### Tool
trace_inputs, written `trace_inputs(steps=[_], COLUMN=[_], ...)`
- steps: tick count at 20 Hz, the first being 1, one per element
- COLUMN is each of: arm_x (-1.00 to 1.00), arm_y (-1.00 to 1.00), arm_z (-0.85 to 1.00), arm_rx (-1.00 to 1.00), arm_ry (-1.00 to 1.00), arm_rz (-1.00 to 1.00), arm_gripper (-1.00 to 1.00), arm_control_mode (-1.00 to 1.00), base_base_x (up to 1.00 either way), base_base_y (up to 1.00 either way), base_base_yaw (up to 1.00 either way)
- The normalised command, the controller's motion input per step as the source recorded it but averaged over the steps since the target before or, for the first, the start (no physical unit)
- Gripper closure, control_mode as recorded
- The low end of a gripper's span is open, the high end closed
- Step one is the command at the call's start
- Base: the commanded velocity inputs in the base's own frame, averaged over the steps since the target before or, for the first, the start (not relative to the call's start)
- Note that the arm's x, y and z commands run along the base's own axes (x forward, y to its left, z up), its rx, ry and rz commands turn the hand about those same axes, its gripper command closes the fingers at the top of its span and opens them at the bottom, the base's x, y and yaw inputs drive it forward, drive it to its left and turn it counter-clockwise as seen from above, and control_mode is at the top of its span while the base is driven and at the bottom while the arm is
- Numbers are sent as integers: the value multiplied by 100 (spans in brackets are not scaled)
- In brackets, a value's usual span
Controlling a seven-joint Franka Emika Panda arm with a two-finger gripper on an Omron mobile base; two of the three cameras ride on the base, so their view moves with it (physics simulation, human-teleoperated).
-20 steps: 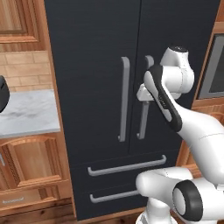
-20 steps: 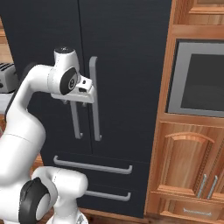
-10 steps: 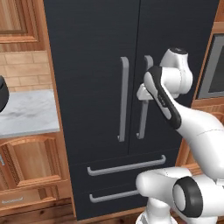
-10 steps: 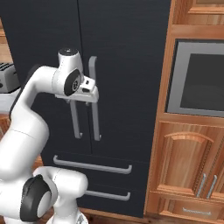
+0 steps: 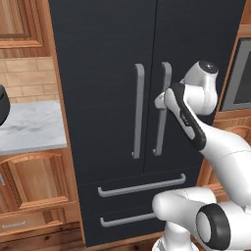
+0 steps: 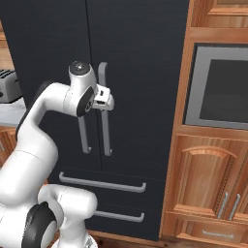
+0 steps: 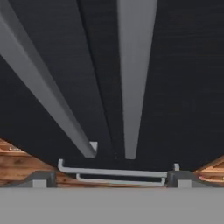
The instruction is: Open the fridge, grab two sodas, and place both sodas inside the bowl with ice on the dining counter.
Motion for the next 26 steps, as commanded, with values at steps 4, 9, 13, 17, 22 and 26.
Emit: trace_inputs(steps=[4,9,13,17,22,26], arm_x=[48,51,40,28,27,31], arm_y=[-1,-5,-5,-12,-7,0], arm_z=[-9,-12,-17,-9,0,-7], arm_rx=[0,-1,0,-1,0,0], arm_ry=[-1,0,0,-2,0,0], arm_rz=[-9,-9,-6,-1,0,0], arm_gripper=[-100,-100,-100,-100,-100,-100], arm_control_mode=[-100,-100,-100,-100,-100,-100], base_base_x=[0,0,0,0,0,0], base_base_y=[0,0,0,0,0,0], base_base_yaw=[0,0,0,0,0,0])
